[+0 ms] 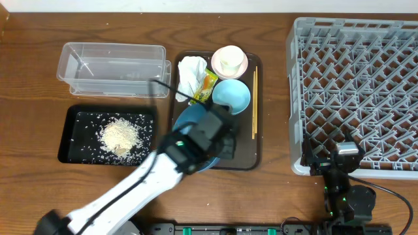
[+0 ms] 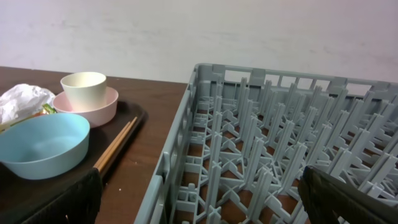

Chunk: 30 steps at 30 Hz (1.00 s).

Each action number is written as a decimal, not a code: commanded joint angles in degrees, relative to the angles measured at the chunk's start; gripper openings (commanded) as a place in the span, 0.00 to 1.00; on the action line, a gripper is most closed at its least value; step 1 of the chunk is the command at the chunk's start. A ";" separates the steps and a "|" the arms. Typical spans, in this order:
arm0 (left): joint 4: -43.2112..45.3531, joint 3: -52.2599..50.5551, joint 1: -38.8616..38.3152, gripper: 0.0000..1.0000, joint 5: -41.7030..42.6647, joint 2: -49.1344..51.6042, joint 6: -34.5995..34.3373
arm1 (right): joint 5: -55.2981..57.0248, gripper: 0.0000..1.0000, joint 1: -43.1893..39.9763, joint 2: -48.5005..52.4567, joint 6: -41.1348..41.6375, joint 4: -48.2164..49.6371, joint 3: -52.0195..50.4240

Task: Sort waste into correct bins and load items into the dishwasher rack
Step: 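Return the emptied blue plate to the brown tray, release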

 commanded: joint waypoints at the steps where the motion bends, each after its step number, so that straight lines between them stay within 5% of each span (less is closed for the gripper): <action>1: 2.01 0.26 -2.08 0.07 -9.07 4.00 3.45 | 0.09 0.99 -0.31 -0.35 -0.70 -0.20 -0.09; 10: 7.13 0.26 -3.89 0.08 -9.99 7.91 5.25 | 0.09 0.99 -0.31 -0.35 -0.70 -0.20 -0.09; 25: 0.90 0.87 -3.89 0.15 -8.92 7.69 1.86 | 0.09 0.99 -0.31 -0.35 -0.70 -0.20 -0.09; 27: 0.87 2.23 -3.65 0.22 -8.98 7.15 3.23 | 0.09 0.99 -0.31 -0.35 -0.70 -0.20 -0.09; 30: 0.61 4.46 -2.80 0.51 -12.15 5.25 5.86 | 0.09 0.99 -0.31 -0.35 -0.70 -0.20 -0.09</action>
